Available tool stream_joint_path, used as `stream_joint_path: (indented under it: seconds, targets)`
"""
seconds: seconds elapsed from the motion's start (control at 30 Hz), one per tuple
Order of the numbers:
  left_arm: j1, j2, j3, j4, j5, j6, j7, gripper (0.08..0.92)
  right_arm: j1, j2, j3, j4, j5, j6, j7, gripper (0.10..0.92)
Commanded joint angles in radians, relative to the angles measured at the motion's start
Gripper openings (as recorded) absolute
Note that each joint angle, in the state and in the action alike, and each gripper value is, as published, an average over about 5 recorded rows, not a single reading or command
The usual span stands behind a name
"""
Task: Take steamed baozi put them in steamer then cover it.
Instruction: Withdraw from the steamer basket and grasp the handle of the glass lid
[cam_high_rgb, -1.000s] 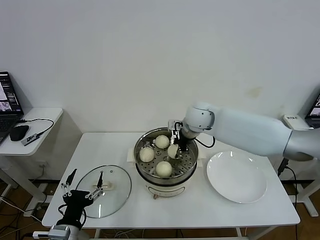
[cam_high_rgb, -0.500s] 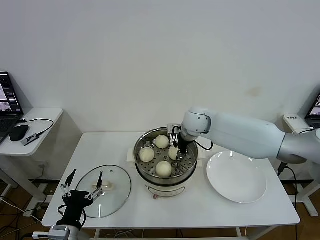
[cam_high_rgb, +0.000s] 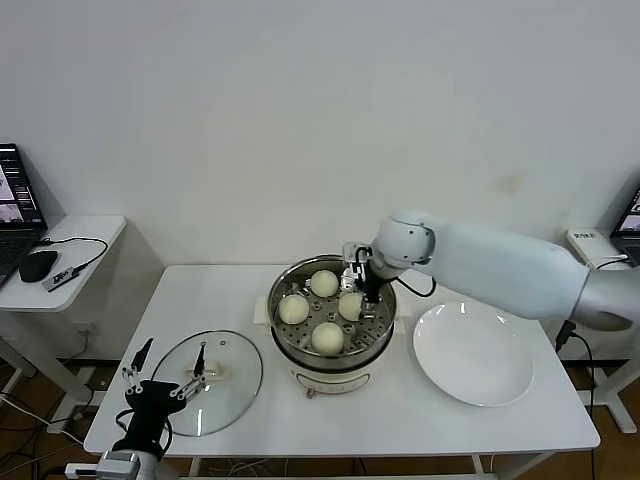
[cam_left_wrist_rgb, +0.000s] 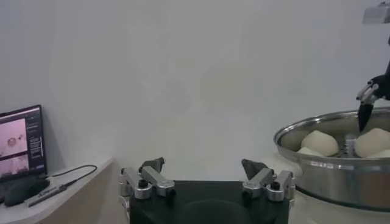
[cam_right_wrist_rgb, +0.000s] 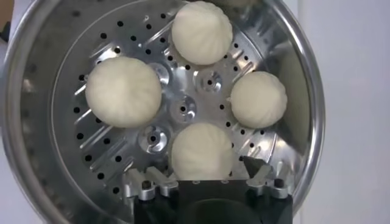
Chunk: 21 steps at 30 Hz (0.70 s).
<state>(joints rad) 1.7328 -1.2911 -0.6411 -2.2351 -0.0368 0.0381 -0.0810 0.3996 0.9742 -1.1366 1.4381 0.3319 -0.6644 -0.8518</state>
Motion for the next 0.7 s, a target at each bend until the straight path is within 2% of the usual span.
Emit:
stream_joint_path:
  seconds: [0.03,0.23,0.4,0.53,0.7]
  targets:
    - [0.000,0.000,0.000,0.001,0.000,-0.002,0.000,0.823,-0.042,-0.177,0.116,0.209,0.107,0.011,0.221,0.822]
    - [-0.002,-0.004,0.005,0.009,0.003,-0.006,-0.001,0.823,-0.343,-0.352,0.387,0.337,0.233,0.148,0.609,0.823]
    - [0.002,-0.008,0.008,0.016,0.007,-0.012,-0.002,0.823,-0.778,-0.409,0.774,0.407,0.159,0.342,0.803,0.823]
    - [-0.002,-0.014,0.008,0.030,0.012,-0.022,-0.004,0.823,-1.094,-0.346,1.085,0.431,0.085,0.487,0.870,0.823]
    - [-0.006,-0.025,0.021,0.065,0.029,-0.048,-0.016,0.823,-1.413,-0.127,1.447,0.415,-0.045,0.681,0.850,0.823]
